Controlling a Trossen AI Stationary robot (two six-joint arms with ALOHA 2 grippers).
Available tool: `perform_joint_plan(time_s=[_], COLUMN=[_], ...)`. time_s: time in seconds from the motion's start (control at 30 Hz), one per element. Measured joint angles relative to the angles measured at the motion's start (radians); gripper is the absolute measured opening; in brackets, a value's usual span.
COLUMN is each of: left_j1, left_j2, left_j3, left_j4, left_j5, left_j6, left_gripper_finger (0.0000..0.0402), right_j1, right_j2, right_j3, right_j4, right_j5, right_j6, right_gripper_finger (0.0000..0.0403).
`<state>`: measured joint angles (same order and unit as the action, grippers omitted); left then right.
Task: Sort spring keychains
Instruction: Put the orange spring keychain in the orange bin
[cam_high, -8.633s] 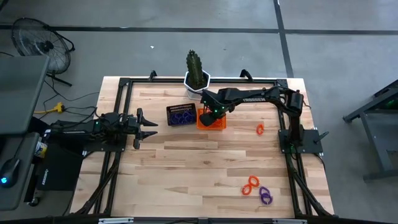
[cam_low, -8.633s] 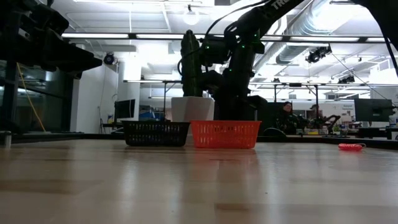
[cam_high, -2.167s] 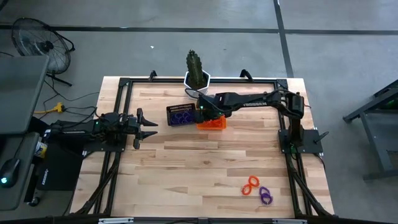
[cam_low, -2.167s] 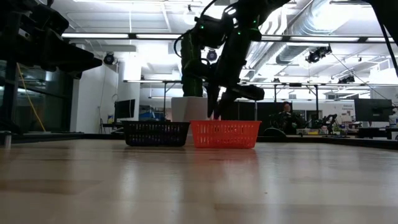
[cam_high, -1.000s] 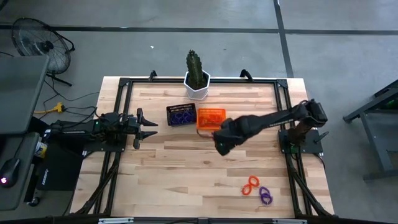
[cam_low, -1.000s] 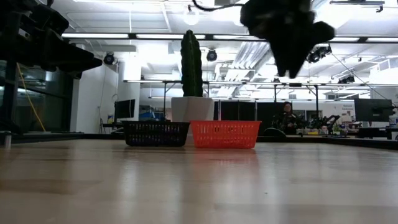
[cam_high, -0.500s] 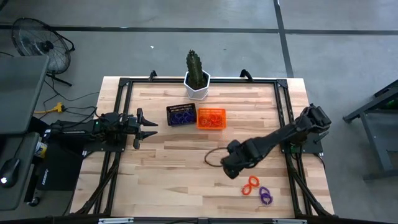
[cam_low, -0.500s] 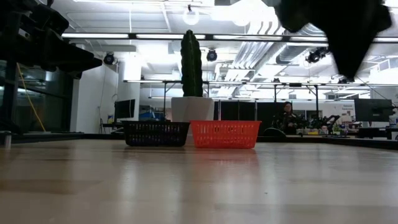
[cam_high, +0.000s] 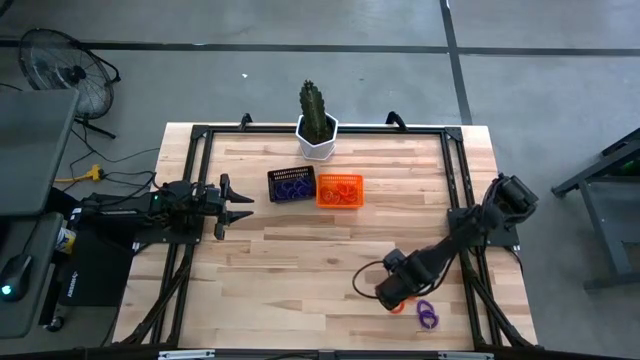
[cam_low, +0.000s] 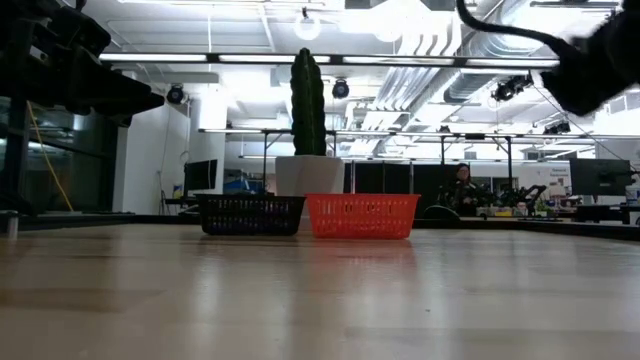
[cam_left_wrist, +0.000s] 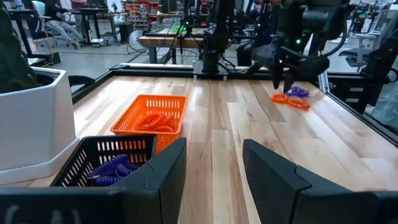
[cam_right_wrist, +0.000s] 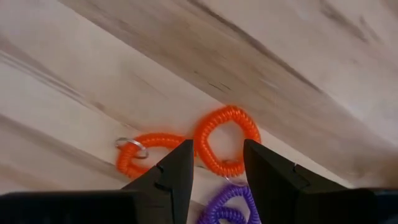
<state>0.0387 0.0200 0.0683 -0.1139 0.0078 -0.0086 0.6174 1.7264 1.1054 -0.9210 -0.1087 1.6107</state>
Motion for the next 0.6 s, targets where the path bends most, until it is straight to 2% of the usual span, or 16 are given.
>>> perform_joint_plan(time_s=[0.37,0.6], left_j1=[0.0,0.0], left_j2=[0.0,0.0], left_j3=[0.0,0.0], left_j4=[0.0,0.0], left_j5=[0.0,0.0], left_j6=[0.0,0.0], left_gripper_finger=[0.0156,0.0156], right_j1=[0.032,0.022], right_j2=[0.0,-0.003], right_j3=[-0.126,-0.174], right_j4=[0.188,0.278], right_j5=[0.01,0.061], right_j6=[0.114,0.147], right_gripper_finger=[0.0135,0.0135])
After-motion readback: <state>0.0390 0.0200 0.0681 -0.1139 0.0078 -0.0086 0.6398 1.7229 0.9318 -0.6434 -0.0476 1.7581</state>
